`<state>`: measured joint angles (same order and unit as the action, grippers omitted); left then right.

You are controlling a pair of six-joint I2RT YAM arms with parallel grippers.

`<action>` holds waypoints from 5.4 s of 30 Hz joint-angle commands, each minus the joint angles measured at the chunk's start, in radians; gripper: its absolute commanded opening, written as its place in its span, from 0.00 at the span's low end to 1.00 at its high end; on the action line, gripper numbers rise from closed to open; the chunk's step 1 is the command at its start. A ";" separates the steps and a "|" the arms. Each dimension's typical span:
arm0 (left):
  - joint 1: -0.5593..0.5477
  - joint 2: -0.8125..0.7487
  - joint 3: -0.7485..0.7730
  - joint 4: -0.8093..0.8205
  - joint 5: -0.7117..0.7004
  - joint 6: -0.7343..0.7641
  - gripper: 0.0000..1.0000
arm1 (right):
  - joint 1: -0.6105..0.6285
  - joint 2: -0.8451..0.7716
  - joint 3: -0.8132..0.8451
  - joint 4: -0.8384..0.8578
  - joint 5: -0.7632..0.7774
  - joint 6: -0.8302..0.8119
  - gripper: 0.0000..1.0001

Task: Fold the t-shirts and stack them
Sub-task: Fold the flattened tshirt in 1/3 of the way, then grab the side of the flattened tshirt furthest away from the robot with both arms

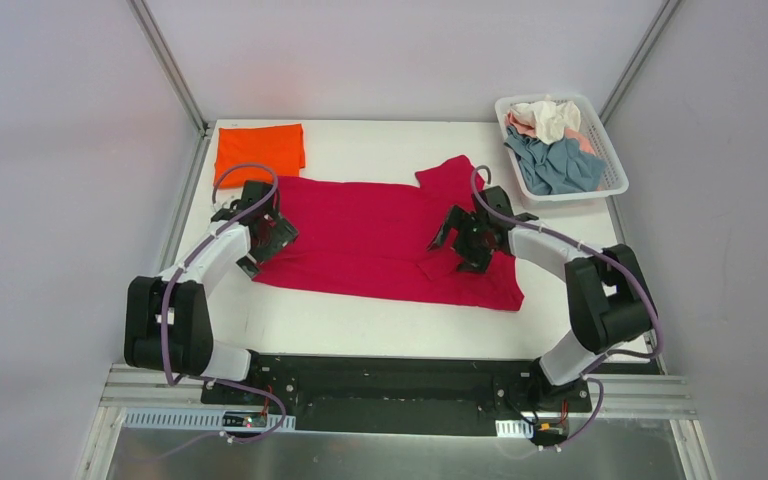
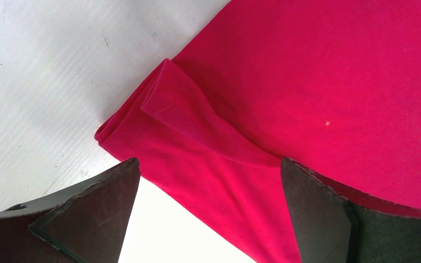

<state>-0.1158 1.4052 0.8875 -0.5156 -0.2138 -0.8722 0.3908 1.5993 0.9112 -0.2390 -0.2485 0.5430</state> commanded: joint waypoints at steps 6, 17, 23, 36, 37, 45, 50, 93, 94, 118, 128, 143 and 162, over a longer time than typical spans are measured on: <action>0.008 0.041 0.043 0.019 0.013 0.034 0.99 | 0.008 0.085 0.118 0.112 0.050 0.033 0.99; 0.010 0.076 0.108 0.025 0.005 0.072 0.99 | -0.001 0.231 0.425 0.064 0.292 0.066 0.99; 0.010 0.160 0.156 0.069 0.060 0.095 0.99 | -0.002 0.073 0.293 -0.037 0.316 0.012 0.99; 0.010 0.286 0.215 0.104 0.005 0.113 0.99 | 0.046 -0.242 -0.063 -0.052 0.144 -0.008 0.99; 0.010 0.310 0.240 0.106 -0.004 0.118 0.99 | 0.051 -0.251 -0.069 -0.055 0.145 -0.015 0.99; 0.011 0.432 0.396 0.116 -0.096 0.157 0.99 | 0.078 -0.321 -0.110 -0.114 0.173 -0.054 0.99; 0.011 0.303 0.346 0.115 -0.121 0.170 0.99 | 0.083 -0.362 -0.138 -0.120 0.178 -0.060 0.99; -0.086 0.091 -0.170 -0.022 0.139 0.010 0.99 | 0.057 -0.430 -0.329 -0.255 0.274 0.046 0.99; -0.095 0.059 -0.188 -0.030 0.133 0.000 0.99 | 0.058 -0.456 -0.343 -0.270 0.272 0.055 0.99; -0.140 -0.303 -0.300 -0.123 0.039 -0.062 0.99 | 0.078 -0.714 -0.446 -0.476 0.207 0.151 0.99; -0.140 -0.227 -0.170 -0.123 -0.003 -0.015 0.99 | 0.104 -0.864 -0.376 -0.504 0.209 0.143 0.99; -0.074 -0.129 0.016 -0.126 -0.087 0.065 0.99 | 0.065 -0.424 -0.307 -0.134 0.416 0.151 0.99; 0.039 0.289 0.317 -0.084 -0.085 0.088 0.93 | 0.024 -0.824 -0.424 -0.356 0.423 0.260 1.00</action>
<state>-0.0830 1.6253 1.1339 -0.5961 -0.2974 -0.8013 0.4202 0.7872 0.4274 -0.5404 0.1455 0.8215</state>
